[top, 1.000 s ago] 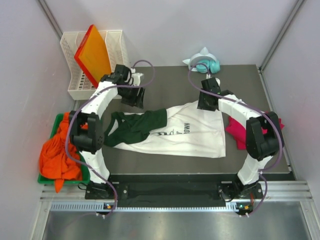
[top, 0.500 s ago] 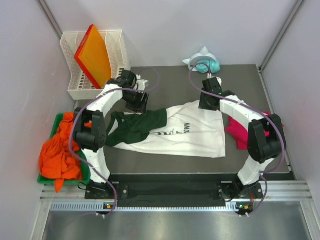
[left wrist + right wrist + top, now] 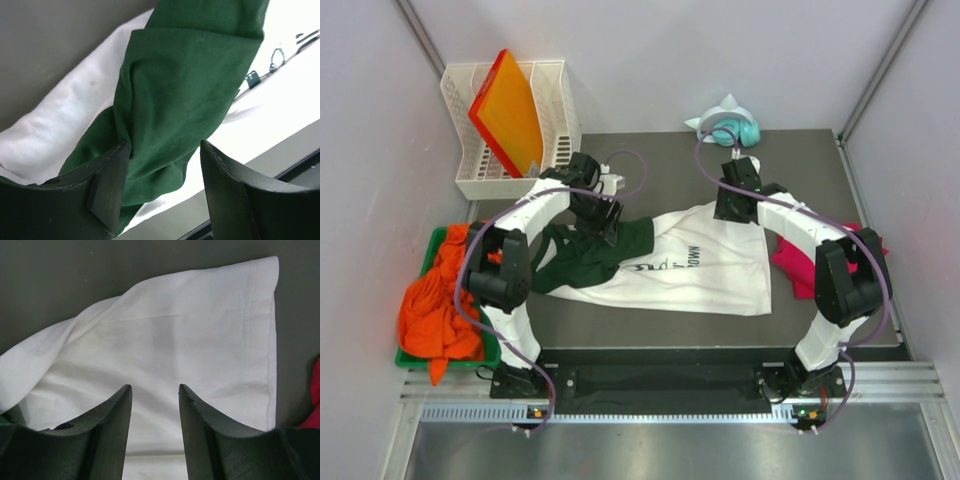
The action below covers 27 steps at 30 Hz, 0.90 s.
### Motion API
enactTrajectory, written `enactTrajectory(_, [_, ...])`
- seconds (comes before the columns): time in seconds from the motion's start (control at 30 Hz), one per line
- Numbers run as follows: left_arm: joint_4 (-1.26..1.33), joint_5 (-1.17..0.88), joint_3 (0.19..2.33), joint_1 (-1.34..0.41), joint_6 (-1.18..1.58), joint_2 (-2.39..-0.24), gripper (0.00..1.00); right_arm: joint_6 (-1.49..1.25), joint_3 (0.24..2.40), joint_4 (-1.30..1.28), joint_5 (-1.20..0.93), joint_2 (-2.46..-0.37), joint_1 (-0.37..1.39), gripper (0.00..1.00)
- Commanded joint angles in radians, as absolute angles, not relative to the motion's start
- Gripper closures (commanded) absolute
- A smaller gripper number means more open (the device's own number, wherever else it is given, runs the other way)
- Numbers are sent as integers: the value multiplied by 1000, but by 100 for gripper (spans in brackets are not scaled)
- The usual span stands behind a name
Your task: Fold and stack the t-shirts
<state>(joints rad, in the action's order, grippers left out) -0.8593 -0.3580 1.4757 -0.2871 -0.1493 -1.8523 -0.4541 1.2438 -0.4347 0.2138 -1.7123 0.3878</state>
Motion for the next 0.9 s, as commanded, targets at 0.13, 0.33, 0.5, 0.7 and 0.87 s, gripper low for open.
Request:
enactTrajectory(0.13, [-850,-256,1450,-305,-124,-1836,37,-462,1215,-403,227,-1672,405,57])
enactTrajectory(0.33, [-862,-249,1417,-310,-130,-1858,49,-462,1204,-399,226,-1669,407,57])
enactTrajectory(0.5, [-854,-256,1407,-310,-130,-1847,100,-459,1207,-400,224,-1667,407,57])
enactTrajectory(0.7, [-752,-239,1342,-310,-118,-1698,100,-454,1197,-394,222,-1663,407,57])
enactTrajectory(0.87, [-678,-177,1342,-302,-80,-1620,100,-463,1181,-384,213,-1663,410,57])
